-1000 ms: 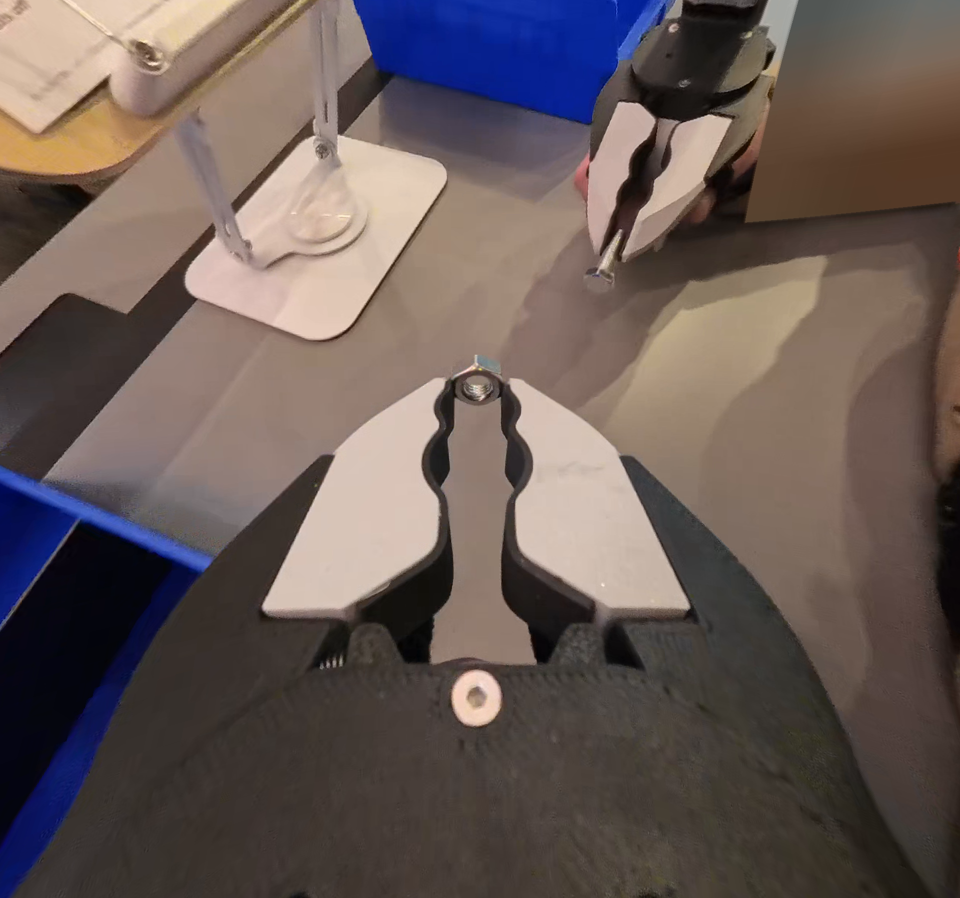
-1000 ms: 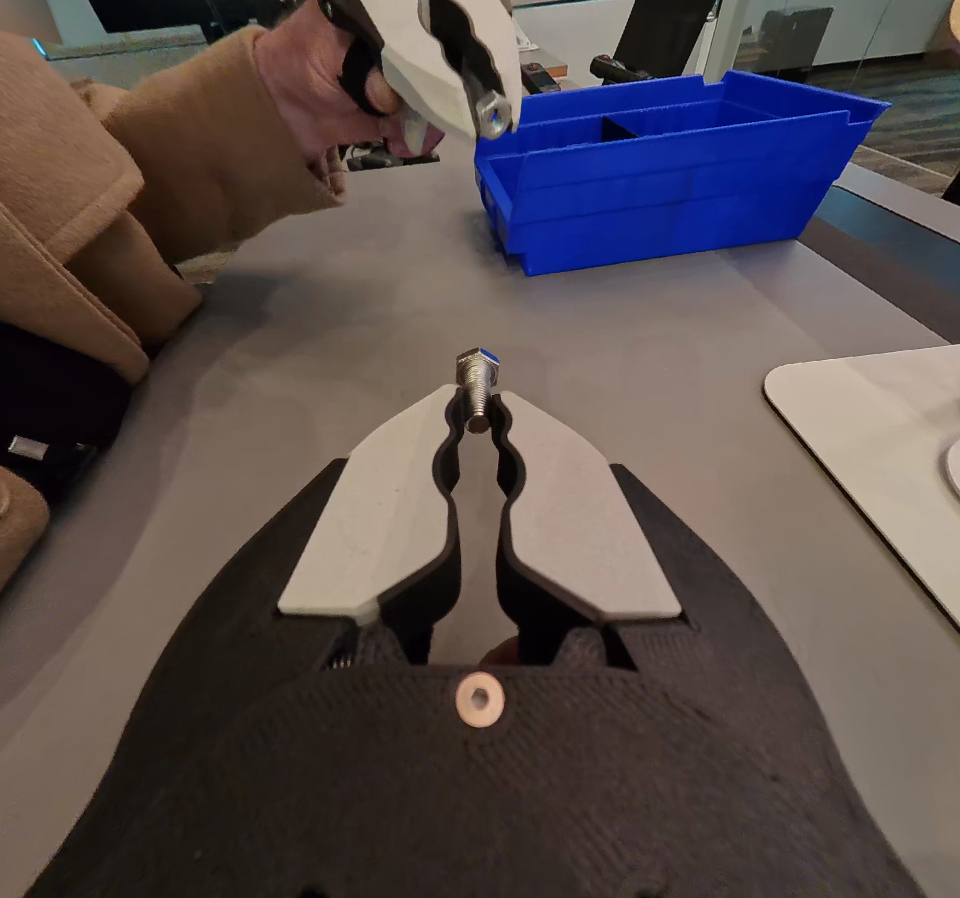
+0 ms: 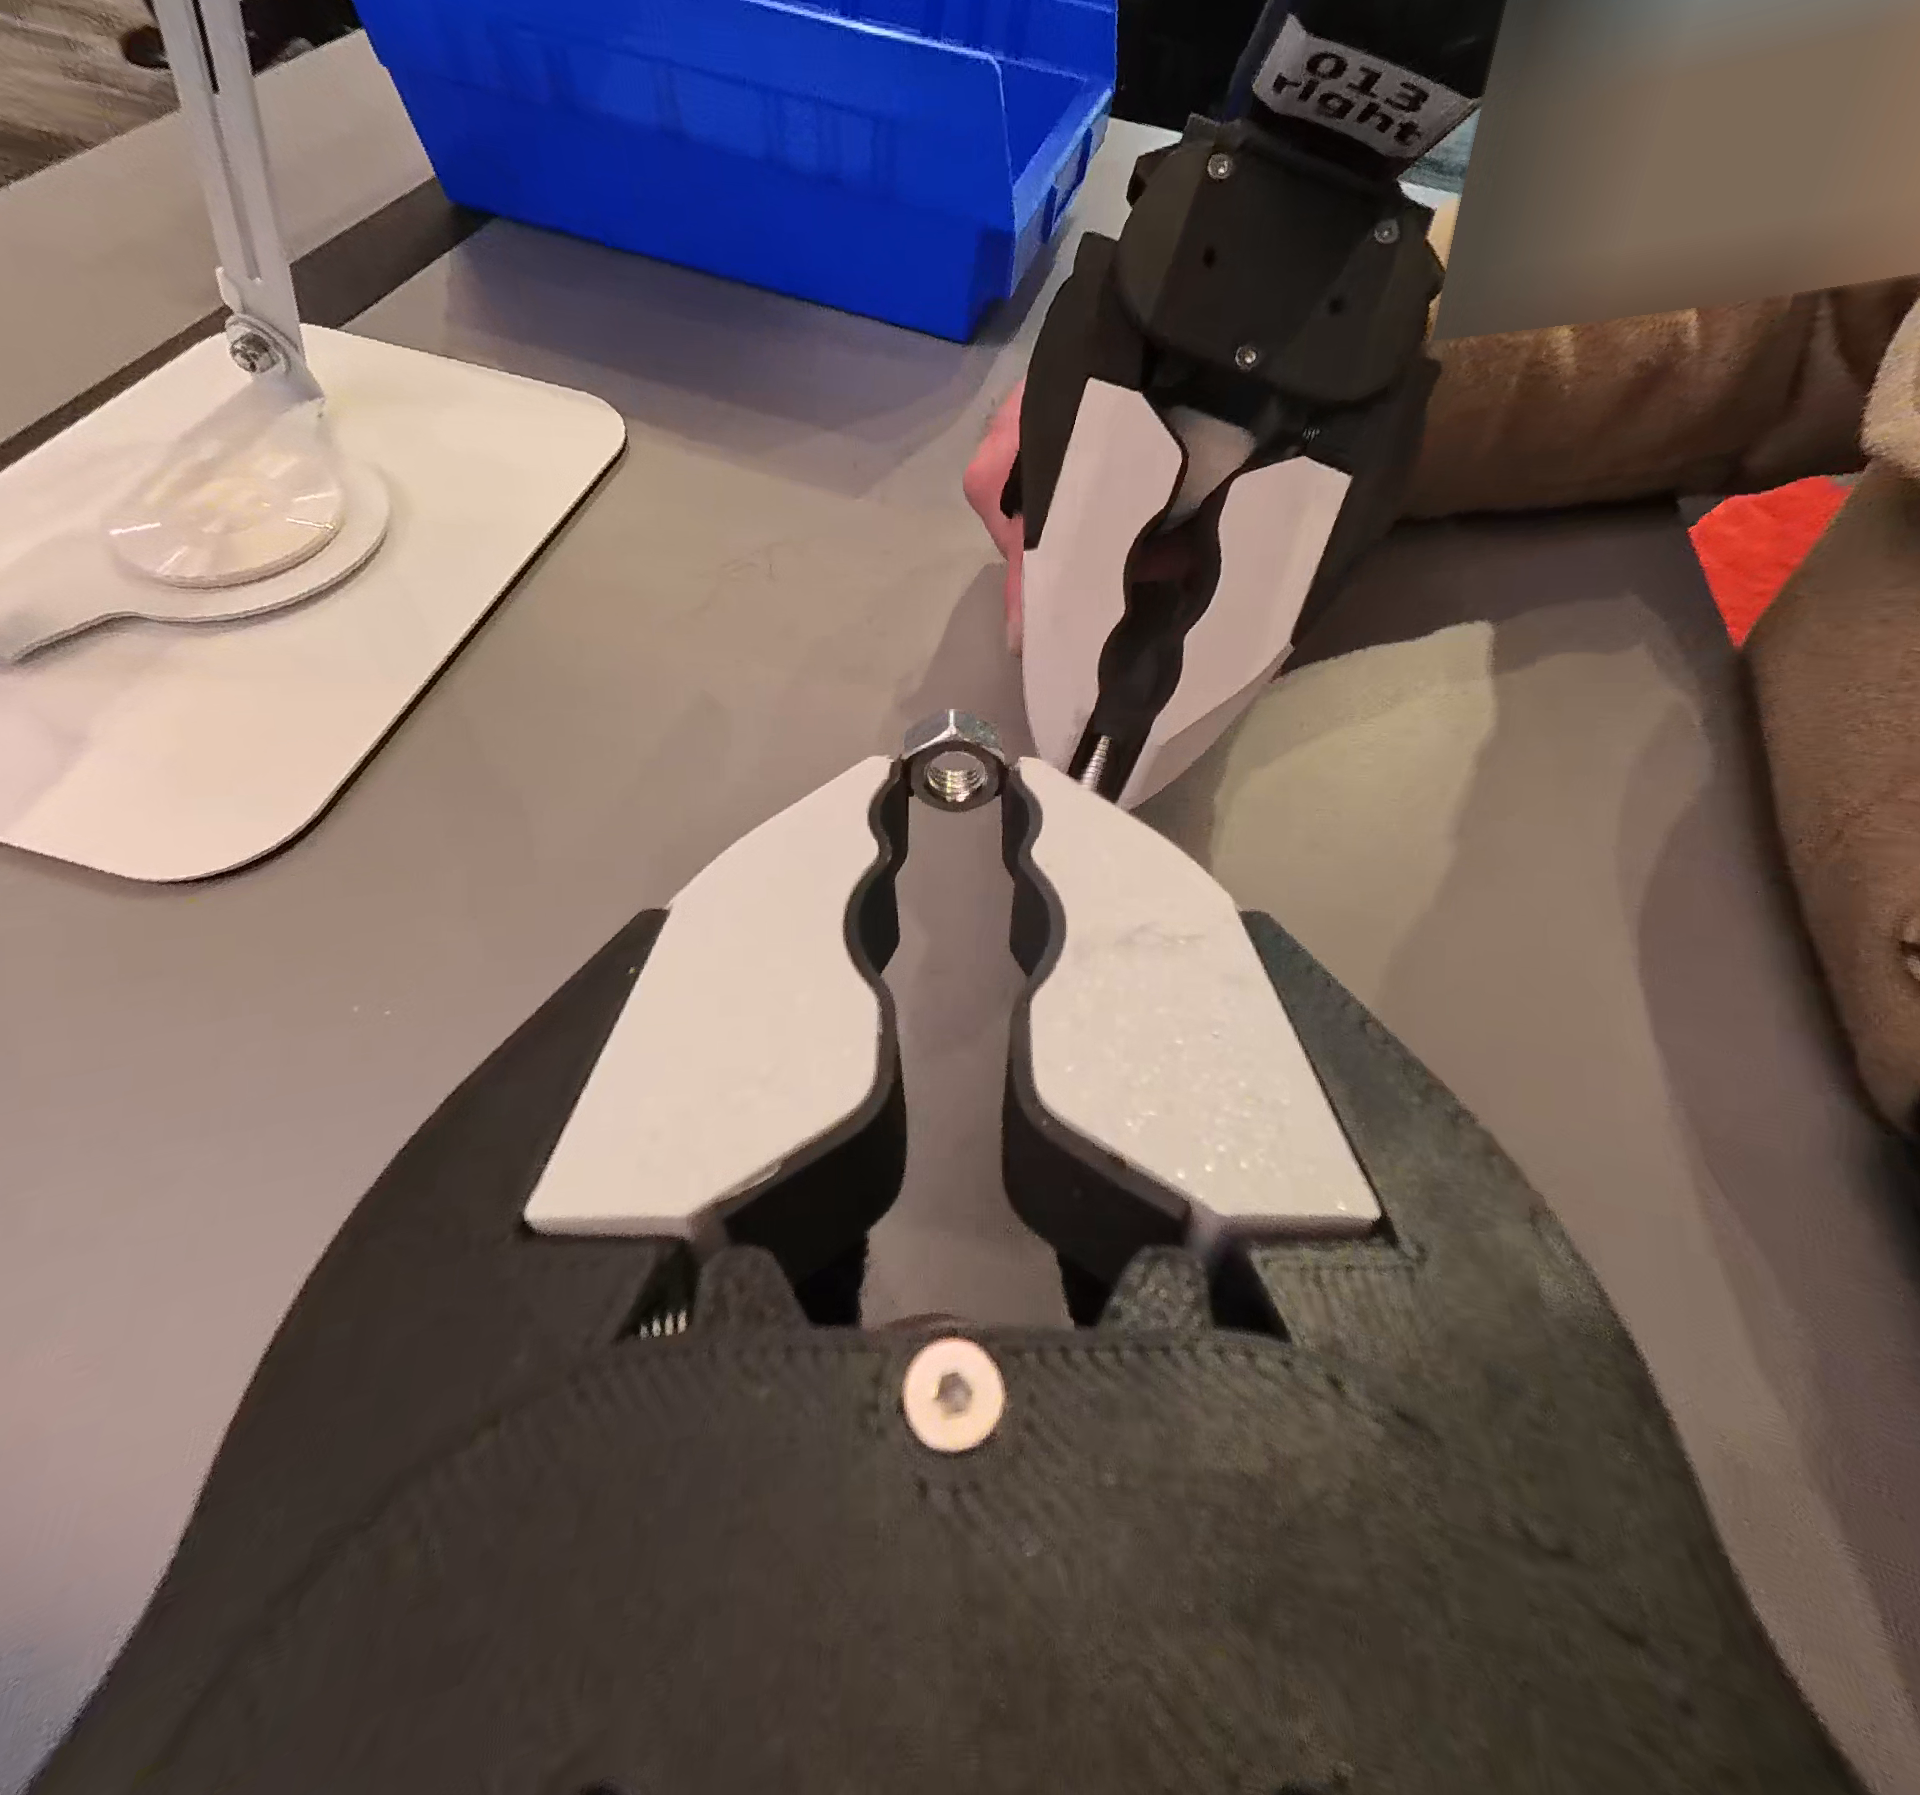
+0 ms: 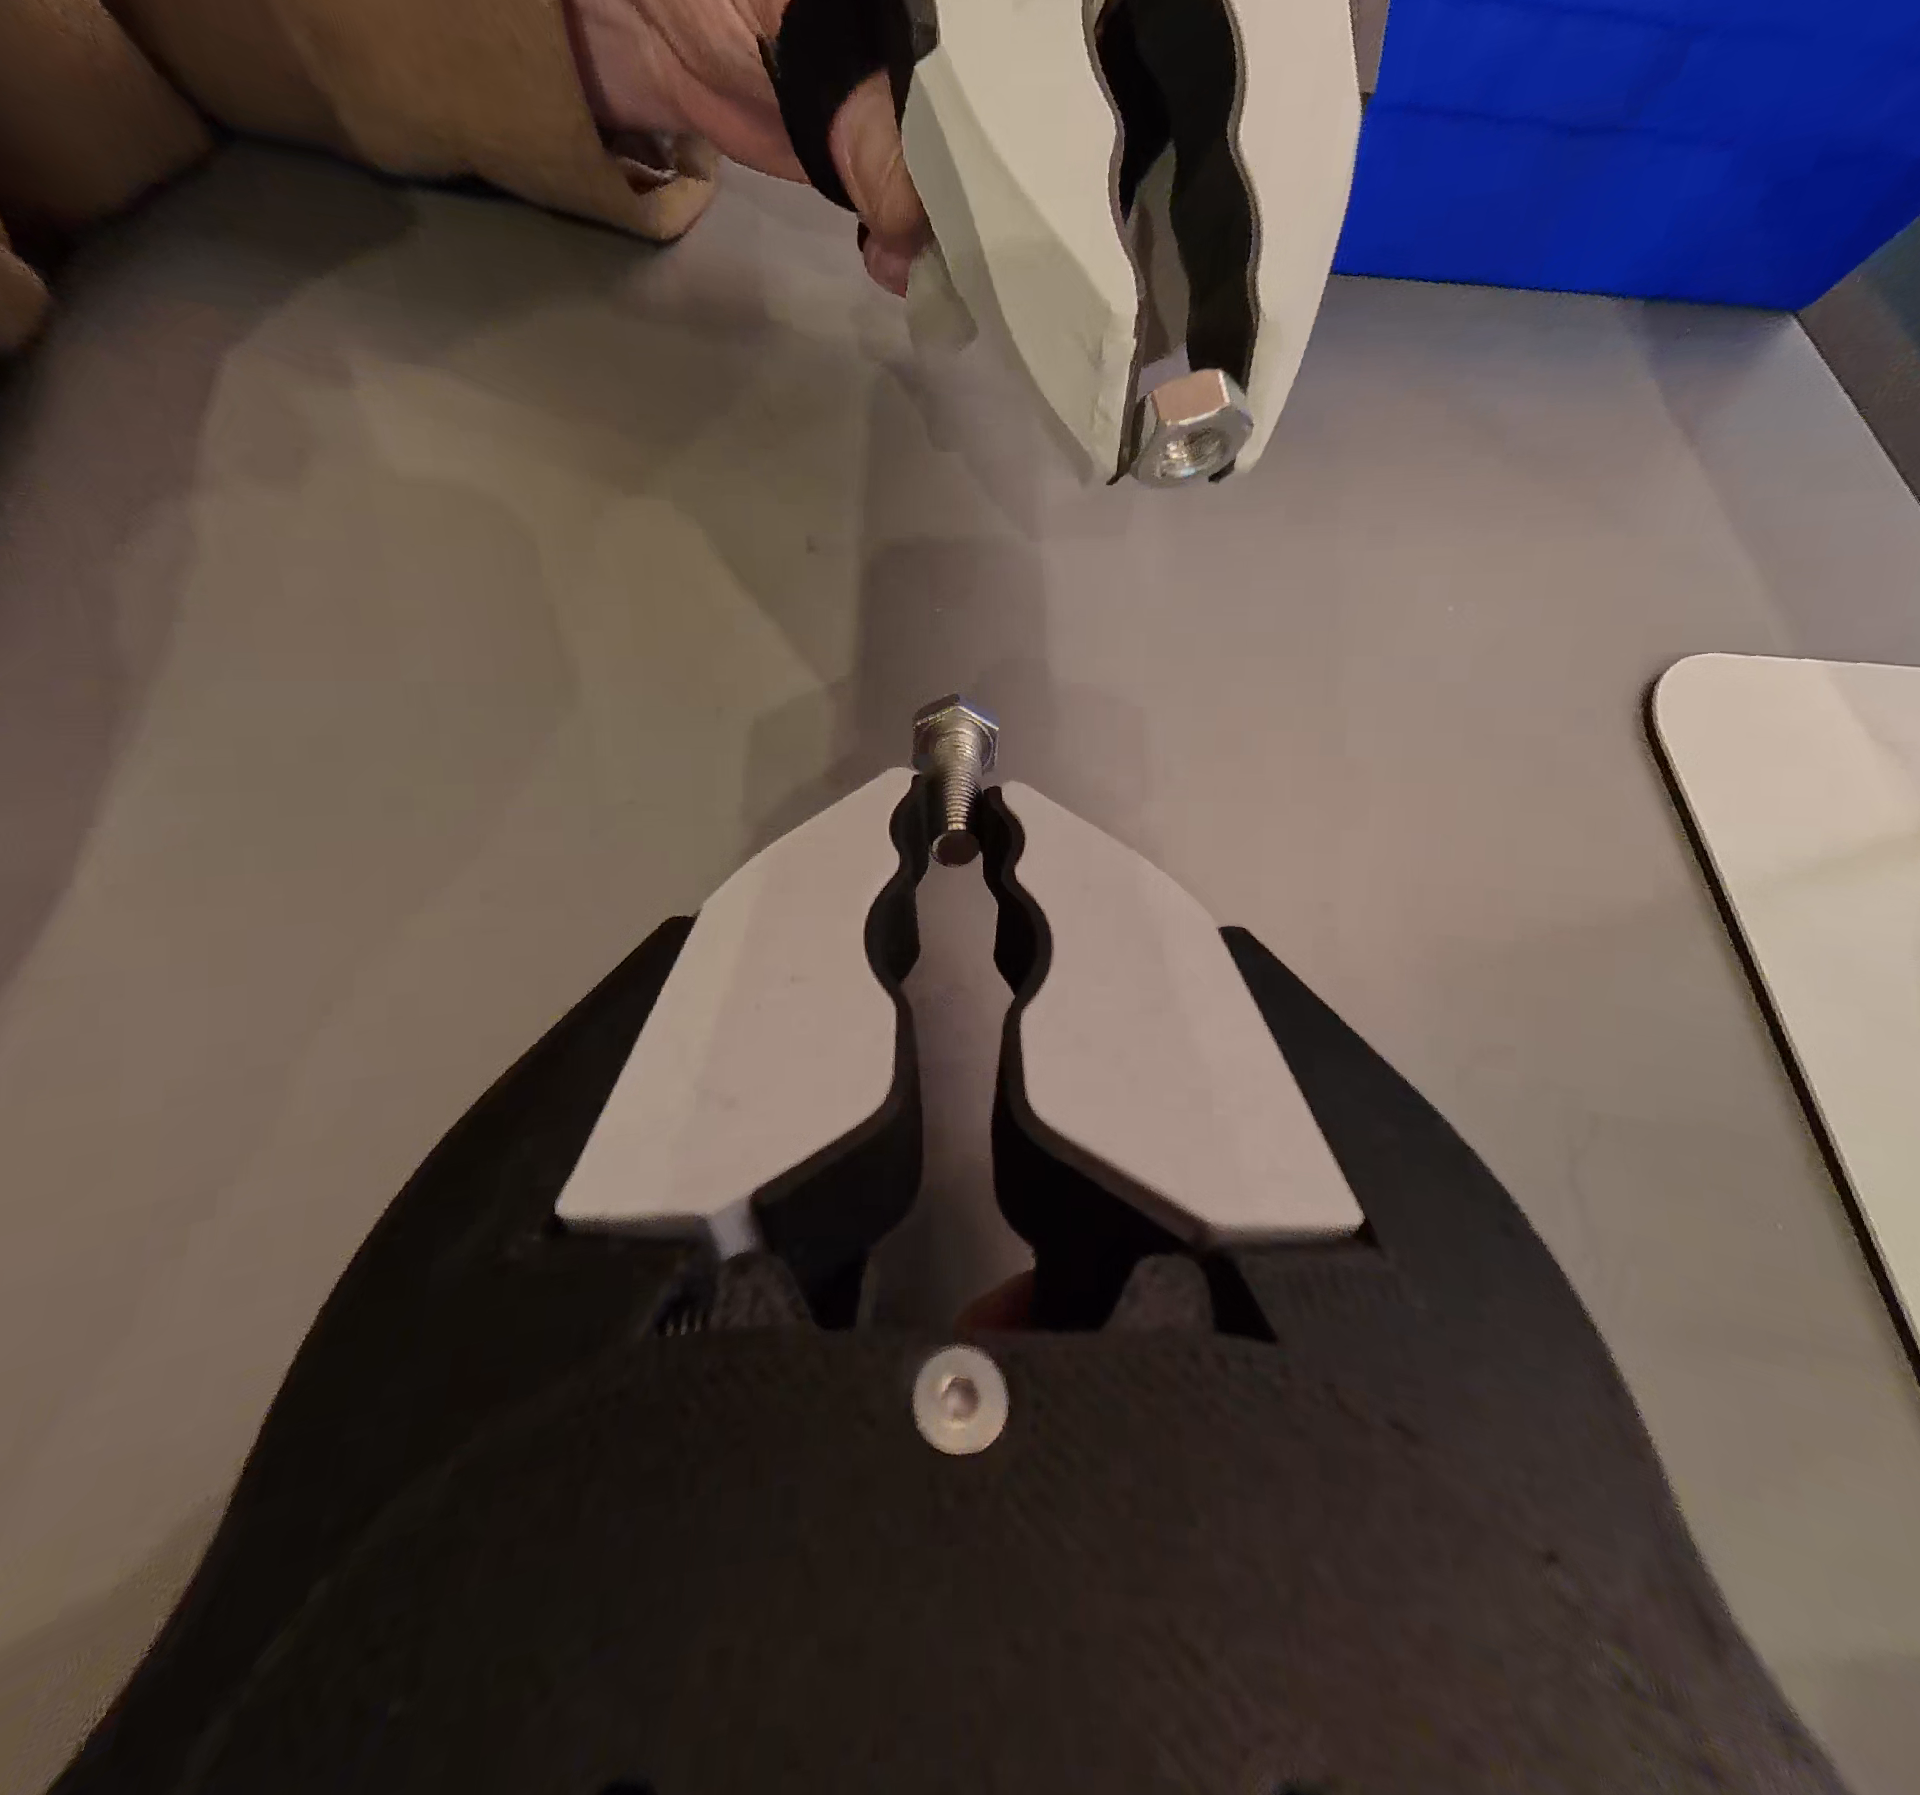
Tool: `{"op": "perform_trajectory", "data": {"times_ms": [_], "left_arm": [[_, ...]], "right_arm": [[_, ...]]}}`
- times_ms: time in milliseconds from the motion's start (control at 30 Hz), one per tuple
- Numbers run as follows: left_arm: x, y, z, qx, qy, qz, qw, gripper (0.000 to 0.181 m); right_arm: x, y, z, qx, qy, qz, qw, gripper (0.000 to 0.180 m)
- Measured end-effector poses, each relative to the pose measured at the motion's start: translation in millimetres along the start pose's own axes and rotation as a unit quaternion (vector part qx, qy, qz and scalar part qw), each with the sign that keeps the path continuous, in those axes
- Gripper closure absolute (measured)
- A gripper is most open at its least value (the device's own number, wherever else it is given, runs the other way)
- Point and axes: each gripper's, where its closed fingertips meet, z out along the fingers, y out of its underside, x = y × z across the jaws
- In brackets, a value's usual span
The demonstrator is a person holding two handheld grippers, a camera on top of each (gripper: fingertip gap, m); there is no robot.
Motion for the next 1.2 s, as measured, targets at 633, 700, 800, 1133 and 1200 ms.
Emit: {"op": "perform_trajectory", "data": {"times_ms": [633, 700, 800, 1133, 1200], "left_arm": [[4.1, 5.5, 9.8, -0.010, 0.008, 0.009, 1.000, 0.165], [5.3, 6.0, 11.4, -0.013, 0.009, 0.011, 1.000, 0.164], [6.8, 6.3, 13.3, -0.014, 0.012, 0.011, 1.000, 0.165], [8.0, 4.3, 16.6, -0.002, 0.012, 0.020, 1.000, 0.164], [10.4, -2.9, 15.5, 0.016, 0.012, 0.033, 0.999, 0.164]], "right_arm": [[-7.3, 22.6, 3.2, -0.070, -0.037, 0.028, 0.996, 0.170], [-7.5, 26.9, 3.5, -0.080, -0.040, 0.030, 0.996, 0.169], [-9.6, 34.0, 4.0, -0.100, -0.047, 0.028, 0.994, 0.170], [-2.0, 23.9, -8.2, -0.059, -0.058, 0.068, 0.994, 0.159], [5.4, 8.0, -14.4, -0.004, -0.055, 0.098, 0.994, 0.159]]}}
